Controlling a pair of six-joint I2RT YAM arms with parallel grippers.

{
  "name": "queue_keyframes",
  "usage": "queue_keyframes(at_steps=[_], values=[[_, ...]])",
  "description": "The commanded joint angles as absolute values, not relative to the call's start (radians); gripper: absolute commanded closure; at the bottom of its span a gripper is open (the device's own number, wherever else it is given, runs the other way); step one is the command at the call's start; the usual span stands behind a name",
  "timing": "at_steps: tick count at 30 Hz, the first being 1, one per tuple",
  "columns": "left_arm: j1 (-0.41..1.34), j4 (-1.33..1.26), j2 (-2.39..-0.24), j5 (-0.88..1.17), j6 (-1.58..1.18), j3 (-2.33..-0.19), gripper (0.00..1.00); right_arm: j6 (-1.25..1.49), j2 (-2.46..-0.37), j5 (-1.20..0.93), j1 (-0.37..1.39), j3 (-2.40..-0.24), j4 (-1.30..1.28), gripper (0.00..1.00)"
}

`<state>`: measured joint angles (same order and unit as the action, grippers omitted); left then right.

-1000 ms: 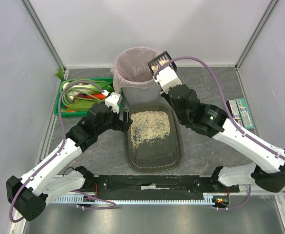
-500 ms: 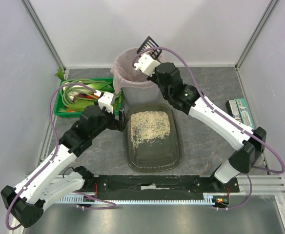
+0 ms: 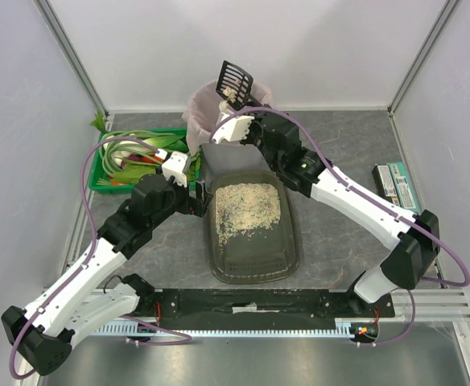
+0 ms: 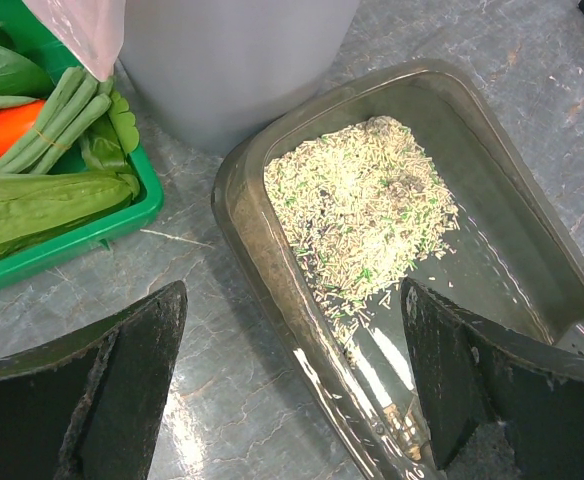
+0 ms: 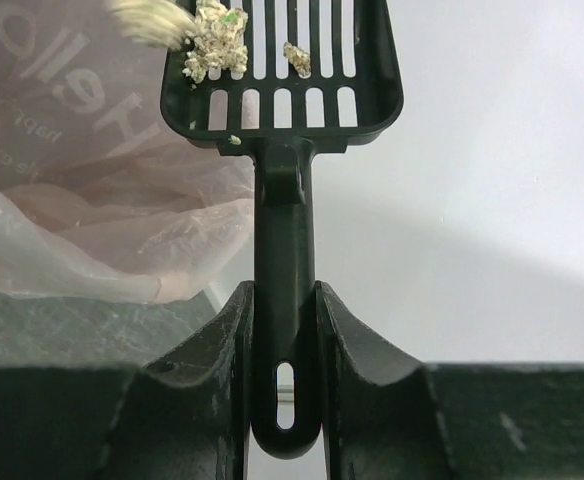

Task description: Clean the litter box

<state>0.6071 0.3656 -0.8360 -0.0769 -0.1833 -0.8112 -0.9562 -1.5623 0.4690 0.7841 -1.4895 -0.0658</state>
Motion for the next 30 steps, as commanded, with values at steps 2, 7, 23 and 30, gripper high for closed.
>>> queue_keyframes(at_steps=[2,7,23,30], values=[[0.606,0.351,-0.833,-0.080,-0.150,-0.819,0.07,-1.158,-1.513,0.479,0.787,-1.422,0.070,1.00],[0.606,0.353,-0.830,-0.084,-0.149,-0.819,0.07,-1.265,-1.506,0.515,0.790,-1.372,0.124,1.00],[0.606,0.351,-0.825,-0.080,-0.149,-0.819,0.07,-1.840,-1.491,0.509,0.813,-1.126,0.595,1.00],[0.606,0.353,-0.824,-0.077,-0.149,-0.819,0.07,-1.957,-1.499,0.485,0.825,-1.065,0.704,1.00]])
